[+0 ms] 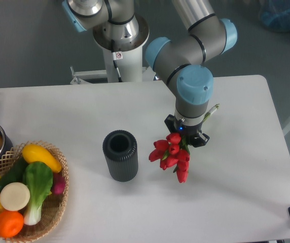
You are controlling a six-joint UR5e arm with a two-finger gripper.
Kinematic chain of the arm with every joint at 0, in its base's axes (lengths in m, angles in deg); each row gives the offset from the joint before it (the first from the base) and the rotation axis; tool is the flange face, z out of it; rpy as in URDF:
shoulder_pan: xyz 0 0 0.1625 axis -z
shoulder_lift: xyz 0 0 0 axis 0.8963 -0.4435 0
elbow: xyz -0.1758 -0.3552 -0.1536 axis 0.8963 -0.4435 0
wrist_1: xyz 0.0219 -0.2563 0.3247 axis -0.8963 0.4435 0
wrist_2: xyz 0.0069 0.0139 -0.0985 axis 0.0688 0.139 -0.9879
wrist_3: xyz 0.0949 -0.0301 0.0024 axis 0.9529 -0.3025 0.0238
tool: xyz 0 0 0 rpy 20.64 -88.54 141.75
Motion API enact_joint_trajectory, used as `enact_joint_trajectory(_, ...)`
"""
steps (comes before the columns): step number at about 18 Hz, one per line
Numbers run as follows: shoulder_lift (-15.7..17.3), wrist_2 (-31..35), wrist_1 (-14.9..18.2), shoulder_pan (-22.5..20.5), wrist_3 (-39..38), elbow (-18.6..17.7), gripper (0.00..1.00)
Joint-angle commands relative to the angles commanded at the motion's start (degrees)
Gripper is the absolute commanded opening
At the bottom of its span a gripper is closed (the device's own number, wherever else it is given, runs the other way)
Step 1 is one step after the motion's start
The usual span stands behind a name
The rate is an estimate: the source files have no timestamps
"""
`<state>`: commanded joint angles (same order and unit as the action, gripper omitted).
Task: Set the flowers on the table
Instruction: 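Lower the held red tulips toward the table beside the black vase, then open the gripper to release the tulips onto the table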
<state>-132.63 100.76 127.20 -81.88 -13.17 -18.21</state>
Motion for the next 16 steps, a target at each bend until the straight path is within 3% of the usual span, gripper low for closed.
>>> enact_joint_trajectory(8, -0.53, -0.09, -0.17, 0.44, 0.0, -0.26, 0.98)
enact_joint_trajectory(12, 0.52, -0.09, -0.62, 0.53, 0.35, -0.27, 1.0)
enact_joint_trajectory(16, 3.77, -0.09, -0.44, -0.08, 0.62, -0.09, 1.0)
